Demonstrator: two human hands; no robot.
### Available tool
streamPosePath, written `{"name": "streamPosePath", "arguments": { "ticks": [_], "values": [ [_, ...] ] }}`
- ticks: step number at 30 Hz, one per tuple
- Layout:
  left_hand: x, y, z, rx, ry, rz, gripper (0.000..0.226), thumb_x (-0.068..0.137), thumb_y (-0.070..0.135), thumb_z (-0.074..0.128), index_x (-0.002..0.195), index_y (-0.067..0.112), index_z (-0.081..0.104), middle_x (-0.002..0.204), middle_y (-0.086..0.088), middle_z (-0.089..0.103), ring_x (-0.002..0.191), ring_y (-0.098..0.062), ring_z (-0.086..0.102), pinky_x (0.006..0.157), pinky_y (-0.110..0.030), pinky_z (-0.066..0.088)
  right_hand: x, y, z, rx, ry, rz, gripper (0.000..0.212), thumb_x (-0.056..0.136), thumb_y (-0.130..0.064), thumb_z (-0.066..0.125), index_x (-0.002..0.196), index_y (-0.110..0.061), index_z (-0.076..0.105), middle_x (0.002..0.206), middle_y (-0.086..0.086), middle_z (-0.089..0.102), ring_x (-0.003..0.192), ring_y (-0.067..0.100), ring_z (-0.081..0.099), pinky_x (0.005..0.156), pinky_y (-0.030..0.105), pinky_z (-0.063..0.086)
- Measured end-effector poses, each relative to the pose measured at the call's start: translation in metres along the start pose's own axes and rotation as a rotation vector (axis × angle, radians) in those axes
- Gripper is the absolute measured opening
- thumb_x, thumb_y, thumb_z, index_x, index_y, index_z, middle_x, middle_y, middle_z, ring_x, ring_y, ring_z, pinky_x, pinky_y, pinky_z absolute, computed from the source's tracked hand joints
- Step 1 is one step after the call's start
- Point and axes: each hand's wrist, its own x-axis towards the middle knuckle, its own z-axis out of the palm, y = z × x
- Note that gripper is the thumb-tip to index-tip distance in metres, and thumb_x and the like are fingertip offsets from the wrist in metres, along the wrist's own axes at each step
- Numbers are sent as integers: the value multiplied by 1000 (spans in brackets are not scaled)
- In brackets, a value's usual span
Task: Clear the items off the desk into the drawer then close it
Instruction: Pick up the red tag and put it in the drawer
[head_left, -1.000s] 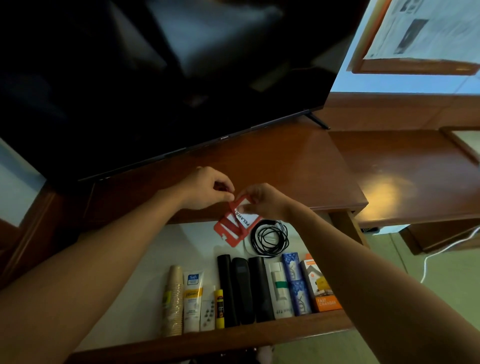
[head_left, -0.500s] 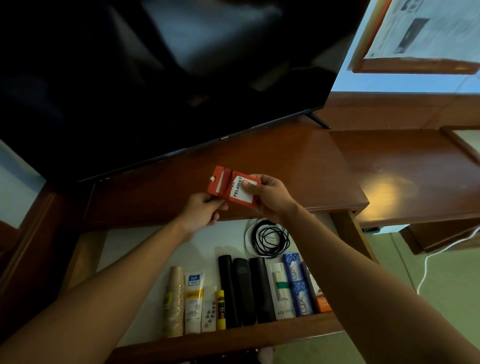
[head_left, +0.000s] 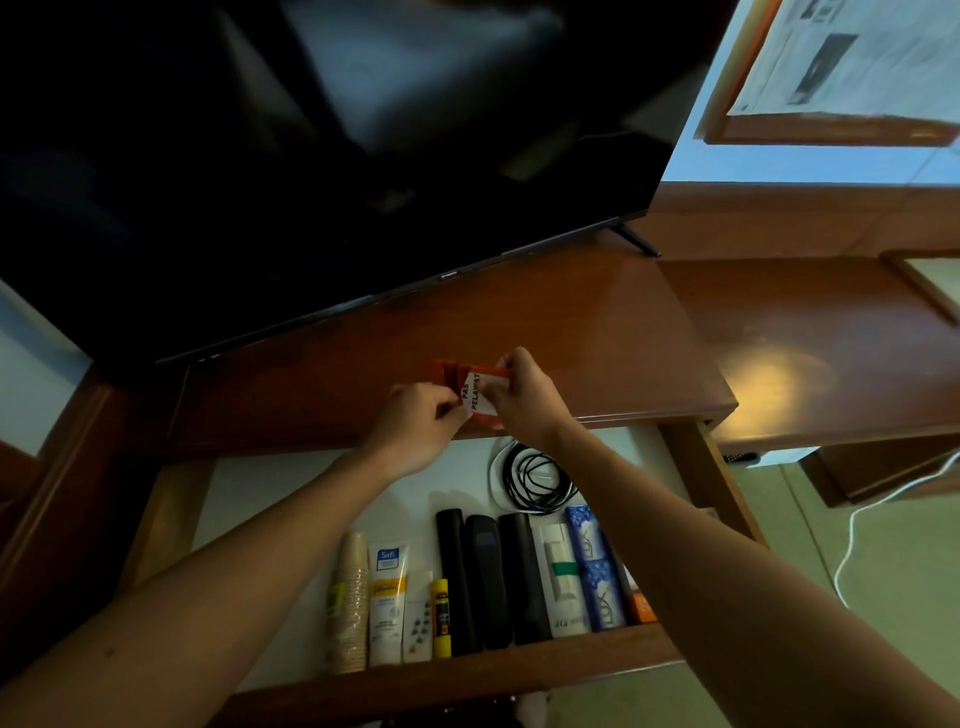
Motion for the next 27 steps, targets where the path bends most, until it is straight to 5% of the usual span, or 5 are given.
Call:
{"name": "streamPosePath", "arguments": {
  "ticks": [4,13,17,22,27],
  "values": [
    [8,-2,-4,170,21,117,18,95,30,65,103,15,72,90,5,62,79,-13,60,65,-23,43,-3,-1,-3,74,-130,57,13,101,-11,53,109,-15,44,106,17,65,82,30,74,67,36,62],
    [20,-13,-23,354,103,155,49,77,59,73,116,34,56,129,12,50,120,-16,42,93,-35,26,-9,0,-10,254,-344,129,15,103,-14,51,117,-7,48,110,22,65,88,34,73,82,50,60],
    [19,-12,-27,333,21,118,38,87,60,62,119,40,58,107,19,54,110,-16,42,88,-35,25,-8,1,-11,291,-363,207,18,103,-25,52,115,-11,52,116,21,64,100,40,70,88,57,57],
    [14,-10,-24,233,-40,125,19,91,48,64,105,35,61,90,20,43,95,-14,34,83,-34,24,-3,12,-9,497,-447,426,82,92,-78,28,124,-8,58,121,20,64,114,37,63,86,48,57],
    [10,-12,-18,253,-23,320,13,84,42,73,92,35,66,87,23,55,97,-9,40,88,-37,28,1,23,-15,466,-529,563,47,104,-48,39,120,-10,60,116,15,64,100,26,61,92,42,48]
  ]
}}
